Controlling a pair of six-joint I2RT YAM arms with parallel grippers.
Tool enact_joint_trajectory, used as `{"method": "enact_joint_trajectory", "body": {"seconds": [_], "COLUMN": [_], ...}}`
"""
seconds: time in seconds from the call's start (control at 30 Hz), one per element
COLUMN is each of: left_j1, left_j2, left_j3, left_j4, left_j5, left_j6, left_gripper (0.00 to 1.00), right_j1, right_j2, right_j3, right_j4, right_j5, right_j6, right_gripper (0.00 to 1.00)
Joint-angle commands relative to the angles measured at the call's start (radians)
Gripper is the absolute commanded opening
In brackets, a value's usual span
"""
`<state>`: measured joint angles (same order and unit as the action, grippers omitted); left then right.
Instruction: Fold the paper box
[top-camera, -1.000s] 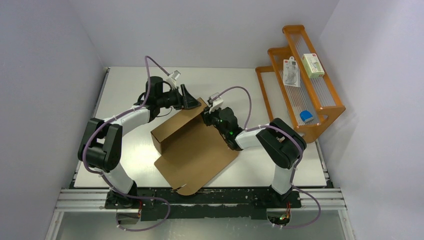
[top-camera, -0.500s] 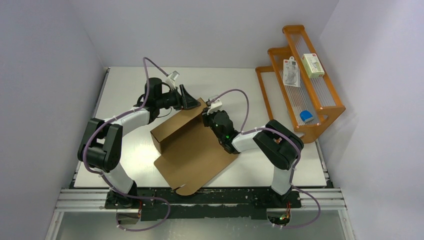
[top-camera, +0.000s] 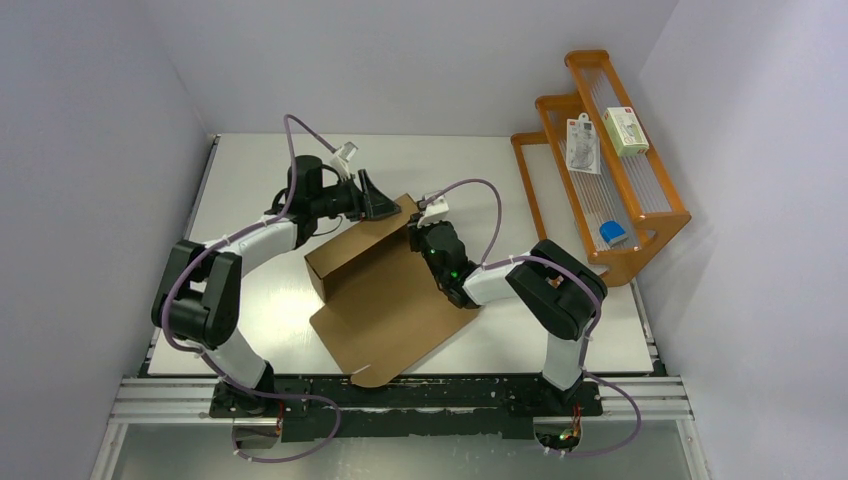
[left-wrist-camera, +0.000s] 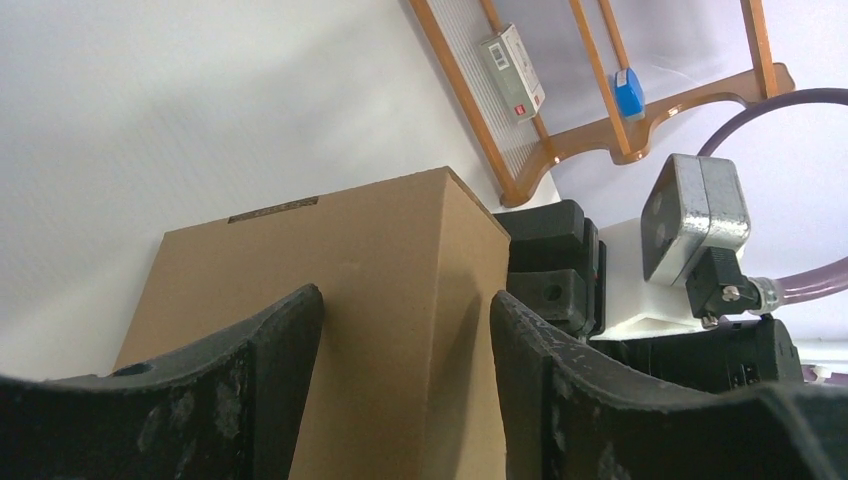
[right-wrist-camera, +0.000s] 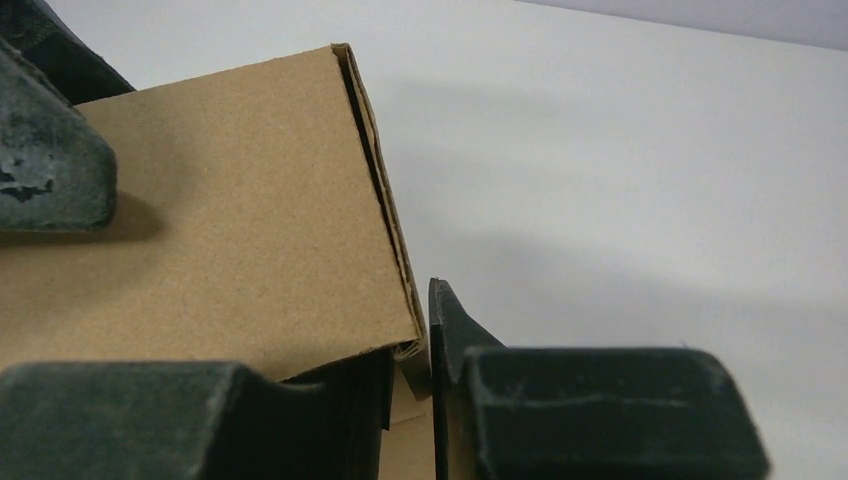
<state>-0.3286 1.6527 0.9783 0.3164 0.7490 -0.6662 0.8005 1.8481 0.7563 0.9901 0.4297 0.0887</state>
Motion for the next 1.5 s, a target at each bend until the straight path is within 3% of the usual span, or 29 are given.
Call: {"method": "enact_joint_trajectory", "body": {"seconds": [0.0, 0.27, 0.57, 0.83, 1.03, 1.23, 1.47], "left_j1": [-0.011, -0.007, -0.045, -0.259, -0.454, -0.607, -0.799], "left_j2": [-0.042, -0.14, -0.269, -0.338, -0.349, -0.334, -0.211], "left_j3": [-0.003, 0.135, 0.213, 0.281, 0.325, 0.359, 0.415], "left_j4": [-0.129, -0.478, -0.703, -0.887, -1.0, -1.06, -1.148], "left_j5": [0.045, -0.228, -0.536, -0.901, -1.144, -1.304, -1.604], "left_j6": [0.038, 0.226, 0.332, 0.403, 0.431, 0.452, 0.433], "left_gripper": [0.69, 0.76, 0.79, 0.81, 0.81, 0.81, 0.79], "right_j1": [-0.022, -0.022, -0.037, -0.135, -0.205, -0.214, -0.217], "right_j2": [-0.026, -0.089, -0.283, -0.518, -0.672, -0.785, -0.91], "right_j3": [0.001, -0.03, -0.112, -0.174, -0.268, -0.303, -0.41], "right_j4": [0.0, -0.051, -0.184, -0.401, -0.434, -0.487, -0.429], "right_j5": [0.055, 0.003, -0.021, -0.091, -0.155, -0.165, -0.103], "right_j6": [0.008, 0.012, 0.014, 0.187, 0.274, 0.276, 0.256], "right_gripper": [0.21, 0.46, 0.61, 0.81, 0.96, 0.97, 0.96]}}
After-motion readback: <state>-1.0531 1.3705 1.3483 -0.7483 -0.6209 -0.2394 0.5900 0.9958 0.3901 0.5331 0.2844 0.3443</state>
